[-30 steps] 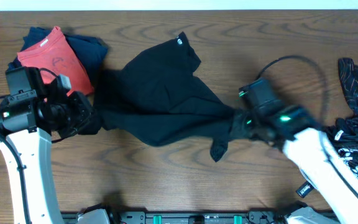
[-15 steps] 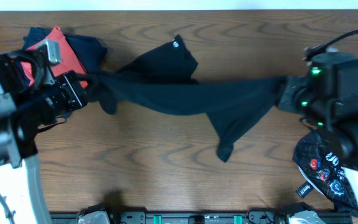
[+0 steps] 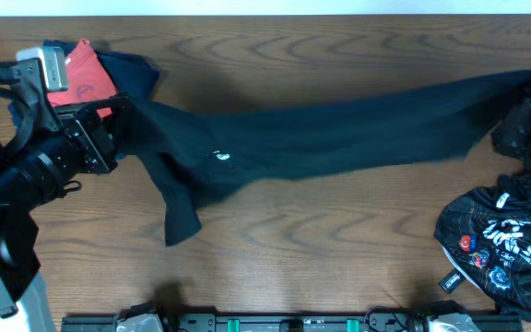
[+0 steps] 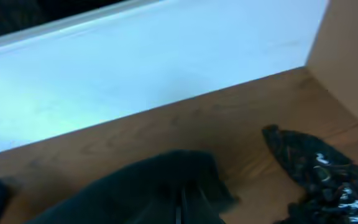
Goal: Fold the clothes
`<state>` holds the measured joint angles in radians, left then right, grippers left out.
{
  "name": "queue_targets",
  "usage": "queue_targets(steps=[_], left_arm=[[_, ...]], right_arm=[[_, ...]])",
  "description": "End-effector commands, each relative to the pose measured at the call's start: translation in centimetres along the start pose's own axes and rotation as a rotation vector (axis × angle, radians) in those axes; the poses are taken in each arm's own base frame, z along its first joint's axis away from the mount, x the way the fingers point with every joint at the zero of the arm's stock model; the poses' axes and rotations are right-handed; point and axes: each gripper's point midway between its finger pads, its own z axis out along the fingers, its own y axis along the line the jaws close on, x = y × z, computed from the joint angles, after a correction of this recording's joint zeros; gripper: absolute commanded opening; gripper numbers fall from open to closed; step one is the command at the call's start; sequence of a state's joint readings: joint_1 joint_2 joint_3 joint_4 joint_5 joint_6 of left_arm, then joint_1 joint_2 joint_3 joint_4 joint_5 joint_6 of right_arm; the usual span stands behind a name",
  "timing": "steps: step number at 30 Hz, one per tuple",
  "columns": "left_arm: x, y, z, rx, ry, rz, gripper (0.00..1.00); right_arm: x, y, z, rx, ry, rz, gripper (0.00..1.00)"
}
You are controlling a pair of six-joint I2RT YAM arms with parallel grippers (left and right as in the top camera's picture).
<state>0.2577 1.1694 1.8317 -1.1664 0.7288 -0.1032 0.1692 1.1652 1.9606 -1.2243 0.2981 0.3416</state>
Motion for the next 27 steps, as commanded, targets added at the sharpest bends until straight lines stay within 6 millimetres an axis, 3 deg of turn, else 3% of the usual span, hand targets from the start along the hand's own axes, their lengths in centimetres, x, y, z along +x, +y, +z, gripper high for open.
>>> queue_targets(steps=[1,4,7,13,17,19,21,24,27], left_arm=[[-0.8,1.1,1.6,-0.013,0.020,0.007,0.06],[-1.0,1.8,4.7,0.014,0.078,-0.001,0.06],[-1.1,2.2,9.0,0.056,0.139,0.010,0.06],[-1.0,5.8,19.2,0.004,0.205,0.046,0.06],[-4.6,7.3,24.6,0.032,0.060,0.105,0.06],[-8.4,7.0,25.2,0.064,-0.088,0.107,0.06],[-12.0,6.4,24.3,0.099,-0.228,0.095,0.06],[-17.9,5.1,20.9,0.172,-0.434,0.034,0.06],[-20.9,4.1,17.8,0.215,-0.527,0.040,0.06]], right_arm=[[0.0,-1.0,1.7,0.075,0.025,-0.059,0.01],[1.1,-0.7,4.9,0.107,0.101,-0.113,0.01],[2.7,-0.5,9.0,0.142,0.193,-0.137,0.01],[6.5,0.2,19.8,0.124,0.358,-0.119,0.01],[5.5,0.0,26.6,0.074,0.284,-0.127,0.01],[3.5,-0.7,28.1,0.082,0.206,-0.092,0.01],[0.9,-1.5,28.2,0.092,0.123,-0.018,0.00],[-3.1,-3.2,26.8,0.110,0.019,0.062,0.01],[-6.0,-4.7,25.1,0.122,-0.040,0.083,0.01]])
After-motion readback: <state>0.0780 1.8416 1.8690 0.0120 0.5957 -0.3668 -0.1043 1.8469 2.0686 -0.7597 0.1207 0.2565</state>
